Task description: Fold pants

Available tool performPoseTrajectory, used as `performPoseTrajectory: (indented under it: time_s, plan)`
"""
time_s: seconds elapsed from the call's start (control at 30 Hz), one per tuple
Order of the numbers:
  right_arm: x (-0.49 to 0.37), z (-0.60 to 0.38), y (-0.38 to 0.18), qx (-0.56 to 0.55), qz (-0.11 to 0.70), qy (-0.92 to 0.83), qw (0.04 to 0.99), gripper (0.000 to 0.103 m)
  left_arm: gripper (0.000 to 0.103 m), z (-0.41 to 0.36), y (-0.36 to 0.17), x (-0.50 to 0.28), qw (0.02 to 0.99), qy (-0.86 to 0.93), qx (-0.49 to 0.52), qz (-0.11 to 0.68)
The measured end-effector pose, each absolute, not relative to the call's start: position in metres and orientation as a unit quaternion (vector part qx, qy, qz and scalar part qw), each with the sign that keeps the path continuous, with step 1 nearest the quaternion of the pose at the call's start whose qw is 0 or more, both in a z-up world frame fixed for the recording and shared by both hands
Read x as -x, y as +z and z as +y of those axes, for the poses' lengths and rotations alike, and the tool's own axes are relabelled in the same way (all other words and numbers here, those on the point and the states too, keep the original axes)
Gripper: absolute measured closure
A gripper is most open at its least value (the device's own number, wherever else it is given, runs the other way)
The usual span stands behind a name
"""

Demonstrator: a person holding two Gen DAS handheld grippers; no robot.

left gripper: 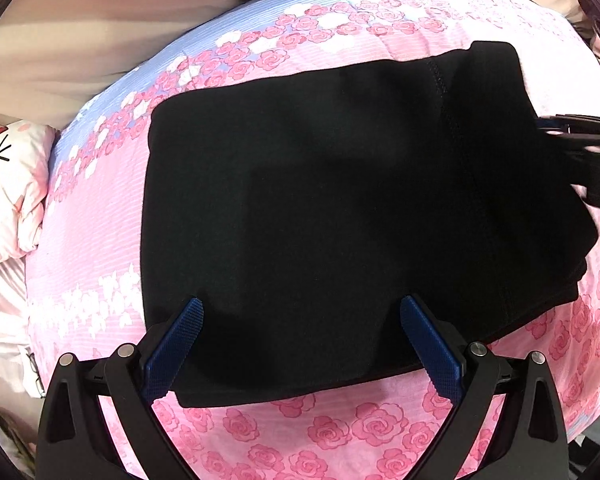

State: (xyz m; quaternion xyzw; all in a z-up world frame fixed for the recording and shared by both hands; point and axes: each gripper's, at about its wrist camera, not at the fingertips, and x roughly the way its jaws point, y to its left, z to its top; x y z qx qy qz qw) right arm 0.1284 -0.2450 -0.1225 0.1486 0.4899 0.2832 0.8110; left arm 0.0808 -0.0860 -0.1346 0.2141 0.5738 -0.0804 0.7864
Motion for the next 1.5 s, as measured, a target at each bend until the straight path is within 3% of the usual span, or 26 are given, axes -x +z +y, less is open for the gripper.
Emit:
performPoseTrajectory:
  time_s: [0.1, 0.2, 0.23, 0.33, 0.4, 0.57, 0.7, 0.8, 0.83, 0.93, 1.0, 1.1, 1.2, 1.3, 1.4, 1.5]
  plan:
    - [-0.102, -0.288, -0.109, -0.216, 0.452, 0.240, 0.831, 0.095, 0.005, -0.088, -0.125, -0.083, 0.790, -0.085, -0.205, 0.571]
    - [-0.095, -0.322, -0.168, -0.287, 0.498, 0.195, 0.795, 0.095, 0.005, -0.090, -0.119, -0.083, 0.796, -0.102, -0.193, 0.564]
    - [-0.091, -0.330, -0.169, -0.330, 0.480, 0.201, 0.787, 0.095, 0.005, -0.093, -0.123, -0.083, 0.794, -0.103, -0.197, 0.565]
    - [-0.087, -0.320, -0.159, -0.282, 0.475, 0.195, 0.810, 0.091, 0.005, -0.103, -0.136, -0.083, 0.788, -0.095, -0.235, 0.561]
    - [-0.084, -0.328, -0.163, -0.319, 0.478, 0.199, 0.794, 0.090, 0.005, -0.105, -0.139, -0.082, 0.789, -0.094, -0.243, 0.556]
    - [-0.045, -0.366, -0.098, -0.291, 0.416, 0.088, 0.857, 0.086, 0.005, -0.094, -0.122, -0.083, 0.797, -0.090, -0.230, 0.551]
    - [-0.064, -0.319, -0.063, -0.275, 0.405, 0.183, 0.852, 0.086, 0.005, -0.068, -0.117, -0.091, 0.805, -0.067, -0.208, 0.552]
    - [-0.111, -0.267, -0.101, -0.224, 0.465, 0.211, 0.830, 0.089, 0.005, -0.052, -0.139, -0.099, 0.792, -0.051, -0.204, 0.573]
    - [-0.124, -0.263, -0.119, -0.210, 0.490, 0.187, 0.826, 0.102, 0.005, -0.048, -0.143, -0.100, 0.793, -0.054, -0.192, 0.576]
    - [-0.131, -0.311, -0.158, -0.347, 0.491, 0.150, 0.785, 0.103, 0.005, -0.041, -0.145, -0.100, 0.799, -0.064, -0.165, 0.575]
    - [-0.124, -0.304, -0.118, -0.315, 0.468, 0.126, 0.816, 0.097, 0.005, -0.038, -0.145, -0.099, 0.802, -0.068, -0.160, 0.572]
    - [-0.138, -0.232, -0.080, -0.238, 0.473, 0.220, 0.819, 0.097, 0.005, -0.027, -0.136, -0.098, 0.806, -0.066, -0.140, 0.571]
    - [-0.177, -0.170, -0.100, -0.179, 0.499, 0.253, 0.809, 0.098, 0.005, -0.015, -0.140, -0.097, 0.803, -0.071, -0.116, 0.580]
    - [-0.216, -0.162, -0.133, -0.152, 0.552, 0.162, 0.804, 0.098, 0.005, -0.007, -0.141, -0.096, 0.801, -0.078, -0.100, 0.585]
    - [-0.217, -0.156, -0.089, -0.172, 0.501, 0.183, 0.828, 0.096, 0.005, -0.006, -0.139, -0.090, 0.802, -0.082, -0.108, 0.582]
    - [-0.220, -0.091, -0.079, -0.091, 0.525, 0.266, 0.803, 0.096, 0.005, 0.003, -0.139, -0.087, 0.802, -0.086, -0.094, 0.584]
